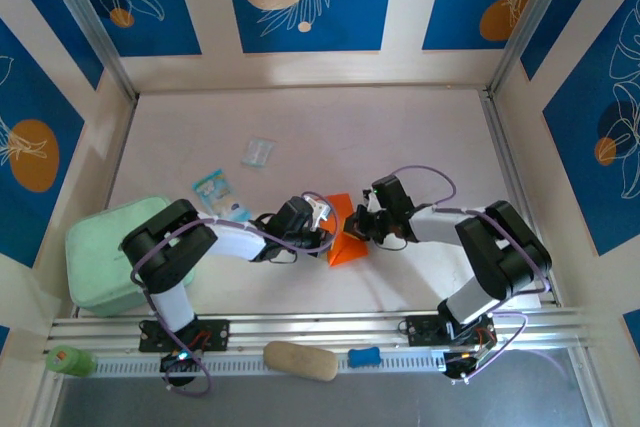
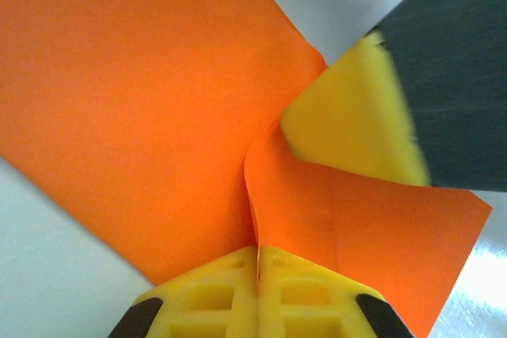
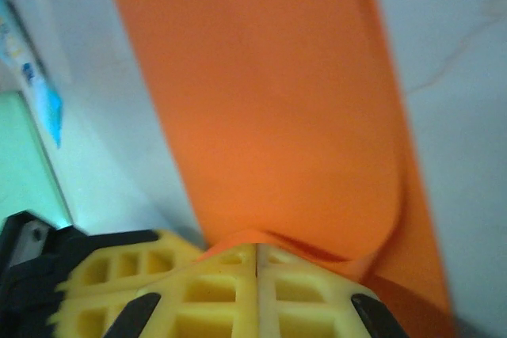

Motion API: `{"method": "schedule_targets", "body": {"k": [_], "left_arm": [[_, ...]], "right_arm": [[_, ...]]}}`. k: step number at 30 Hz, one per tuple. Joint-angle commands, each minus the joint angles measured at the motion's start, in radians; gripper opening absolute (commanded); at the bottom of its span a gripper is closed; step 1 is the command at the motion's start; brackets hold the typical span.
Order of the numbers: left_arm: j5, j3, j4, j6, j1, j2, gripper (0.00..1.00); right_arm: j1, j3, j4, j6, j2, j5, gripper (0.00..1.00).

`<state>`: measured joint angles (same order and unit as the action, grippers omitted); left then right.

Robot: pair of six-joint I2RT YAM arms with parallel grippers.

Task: Fold a paper plane with a square sheet of paper (pick it up from the middle)
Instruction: Fold the triangle a second time at the center of the table.

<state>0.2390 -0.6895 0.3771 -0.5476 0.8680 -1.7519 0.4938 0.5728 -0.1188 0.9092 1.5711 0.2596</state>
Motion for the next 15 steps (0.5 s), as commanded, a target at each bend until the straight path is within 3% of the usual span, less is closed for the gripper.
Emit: {"method": "schedule_targets", "body": {"k": [1,5,10,15], "left_arm": [[0.01,0.005,-0.108,0.006,-0.009,-0.031,0.0],[0.011,0.005,-0.115,0.009,-0.009,-0.031,0.0],[0.01,0.001,-0.124,0.011,-0.009,-0.03,0.0],[0.013,-0.002,-0.123,0.011,-0.009,-0.032,0.0]], "right_arm": [[-0.003,-0.051,0.006,0.012,0.036,-0.025,0.0],[-0.02,-0.057,-0.029,0.026,0.019,0.03,0.0],[-0.033,0.021,0.07,-0.027,-0.052,0.03,0.0],[-0.066,0.006,0.055,-0.048,0.005,0.021,0.0]]}}
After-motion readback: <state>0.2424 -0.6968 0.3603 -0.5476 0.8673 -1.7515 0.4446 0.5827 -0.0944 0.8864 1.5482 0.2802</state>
